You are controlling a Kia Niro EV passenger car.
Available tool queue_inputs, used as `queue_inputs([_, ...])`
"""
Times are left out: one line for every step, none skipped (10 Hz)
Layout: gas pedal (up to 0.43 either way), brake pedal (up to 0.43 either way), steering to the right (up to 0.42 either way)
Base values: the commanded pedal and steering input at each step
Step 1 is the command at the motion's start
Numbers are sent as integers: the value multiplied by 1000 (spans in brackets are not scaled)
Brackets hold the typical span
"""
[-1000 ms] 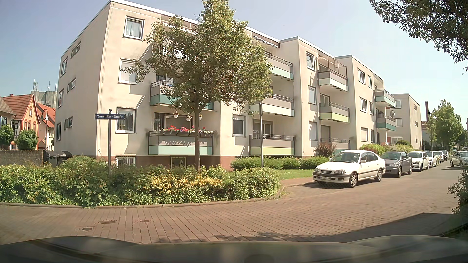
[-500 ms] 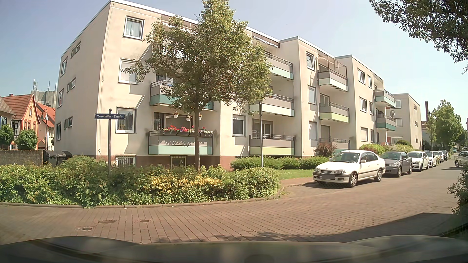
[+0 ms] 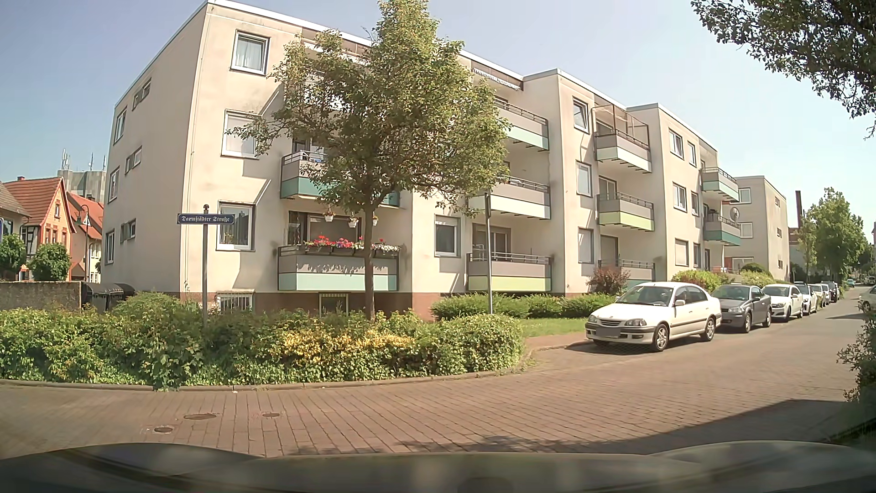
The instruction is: Follow the waypoints while adhering to traffic rules and regulations
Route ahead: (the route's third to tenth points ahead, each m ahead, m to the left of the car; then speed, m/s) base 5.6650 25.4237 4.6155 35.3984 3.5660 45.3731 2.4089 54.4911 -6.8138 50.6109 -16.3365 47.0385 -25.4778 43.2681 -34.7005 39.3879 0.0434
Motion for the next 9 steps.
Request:
queue_inputs([169,0,-351])
queue_inputs([169,0,-354])
queue_inputs([177,0,-366])
queue_inputs([177,0,-385])
queue_inputs([177,0,-412])
queue_inputs([177,0,-451])
queue_inputs([177,0,-500])
queue_inputs([177,0,-537])
queue_inputs([177,0,-586])
